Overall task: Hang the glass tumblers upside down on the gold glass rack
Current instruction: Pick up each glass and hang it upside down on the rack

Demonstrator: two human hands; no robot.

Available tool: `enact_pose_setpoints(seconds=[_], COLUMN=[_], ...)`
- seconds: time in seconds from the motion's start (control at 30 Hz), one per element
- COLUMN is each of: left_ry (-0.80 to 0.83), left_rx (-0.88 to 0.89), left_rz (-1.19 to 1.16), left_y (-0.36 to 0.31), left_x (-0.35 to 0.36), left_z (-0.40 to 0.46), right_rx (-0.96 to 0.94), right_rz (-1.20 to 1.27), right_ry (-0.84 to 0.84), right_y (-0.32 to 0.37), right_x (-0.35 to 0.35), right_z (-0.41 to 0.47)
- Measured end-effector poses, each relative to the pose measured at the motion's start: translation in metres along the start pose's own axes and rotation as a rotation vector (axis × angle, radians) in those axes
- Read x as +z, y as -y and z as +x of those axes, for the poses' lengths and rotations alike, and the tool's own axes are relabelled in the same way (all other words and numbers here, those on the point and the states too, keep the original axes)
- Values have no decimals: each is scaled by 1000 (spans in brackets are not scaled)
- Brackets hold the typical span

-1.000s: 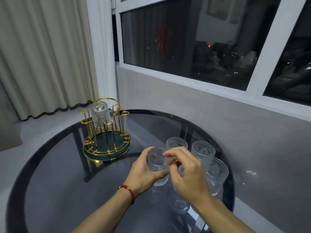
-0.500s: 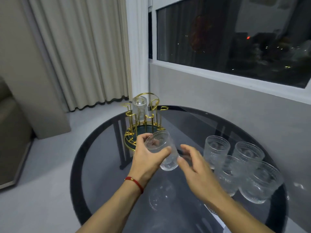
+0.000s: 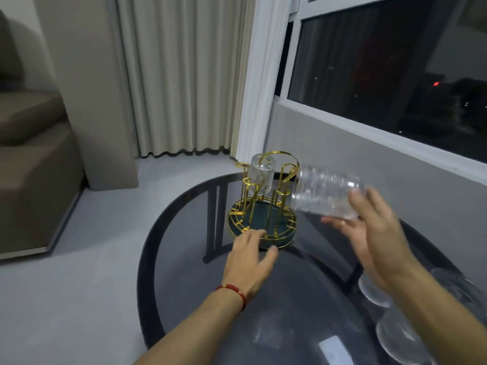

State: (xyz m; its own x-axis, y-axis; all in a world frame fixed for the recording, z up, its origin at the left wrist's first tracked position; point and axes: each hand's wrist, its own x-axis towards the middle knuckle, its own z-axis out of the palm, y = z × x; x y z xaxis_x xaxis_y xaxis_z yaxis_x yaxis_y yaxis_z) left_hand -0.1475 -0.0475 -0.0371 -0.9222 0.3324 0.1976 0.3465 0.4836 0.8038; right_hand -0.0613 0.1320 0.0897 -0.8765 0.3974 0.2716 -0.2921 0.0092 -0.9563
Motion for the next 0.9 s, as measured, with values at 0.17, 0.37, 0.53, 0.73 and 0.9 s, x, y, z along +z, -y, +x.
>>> enact_pose_setpoints(seconds=[0.17,0.37,0.53,0.73,0.9], left_ry=[29,13,-15,-72,-81], left_rx=[67,111,147,154,136], left_rz=[330,426,444,436,472], left_y=[11,19,24,25,22], left_x=[12,13,11,17,21], left_z=[8,8,7,6,5], right_rx=[-284,-373,-287,-251,-156], right_rz=[-451,-986,-1202,-1399,-1512], right_ry=[37,113,168,210,323], right_y=[53,45,20,-4,-21], right_x=[69,146,160,167,171], right_z=[80,141,158,170,172])
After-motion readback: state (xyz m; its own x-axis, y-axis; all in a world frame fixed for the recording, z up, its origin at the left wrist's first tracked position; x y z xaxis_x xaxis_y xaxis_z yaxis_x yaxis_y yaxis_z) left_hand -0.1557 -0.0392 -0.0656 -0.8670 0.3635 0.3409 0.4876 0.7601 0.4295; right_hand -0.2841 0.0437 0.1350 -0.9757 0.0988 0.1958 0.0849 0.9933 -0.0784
